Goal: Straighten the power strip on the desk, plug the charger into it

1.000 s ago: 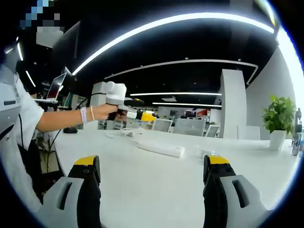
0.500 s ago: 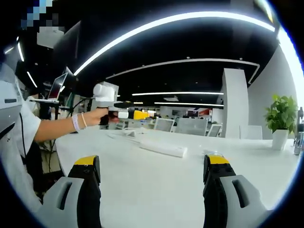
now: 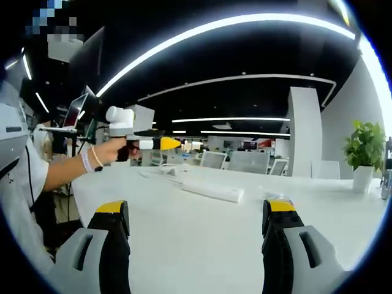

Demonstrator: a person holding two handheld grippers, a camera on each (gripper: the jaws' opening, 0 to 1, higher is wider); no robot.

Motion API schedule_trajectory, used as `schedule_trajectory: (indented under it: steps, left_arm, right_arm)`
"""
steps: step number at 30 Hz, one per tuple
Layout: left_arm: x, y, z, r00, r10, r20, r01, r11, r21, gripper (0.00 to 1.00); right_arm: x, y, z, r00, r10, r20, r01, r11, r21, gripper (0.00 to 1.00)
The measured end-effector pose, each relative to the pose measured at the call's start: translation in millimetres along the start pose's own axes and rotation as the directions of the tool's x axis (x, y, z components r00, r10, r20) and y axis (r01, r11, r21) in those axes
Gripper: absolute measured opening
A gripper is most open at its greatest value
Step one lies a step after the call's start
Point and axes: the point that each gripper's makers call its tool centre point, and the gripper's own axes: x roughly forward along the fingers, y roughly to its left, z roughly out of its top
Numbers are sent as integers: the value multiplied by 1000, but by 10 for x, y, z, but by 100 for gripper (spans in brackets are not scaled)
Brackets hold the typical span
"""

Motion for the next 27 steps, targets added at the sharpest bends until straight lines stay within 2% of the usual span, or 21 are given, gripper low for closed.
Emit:
schedule_trajectory:
  steps: [5,11,27]
  left_arm:
    - [-90,-1,30,1000,6,1,-6,1000,-16,99]
    - [-182,-22,-6,1000,10,-28,-10,1000,-25,99]
    - [-419,-75,-47,999,3,-41,-7,996,-90,99]
  right_arm:
    - [6,-4,-7,1000,0,-2,0,1000,0,89]
    - [24,10,-11,1000,8,0,-8,1000,1,89]
    - [27,-11,-29,1000,4,-2,-4,1000,3,90]
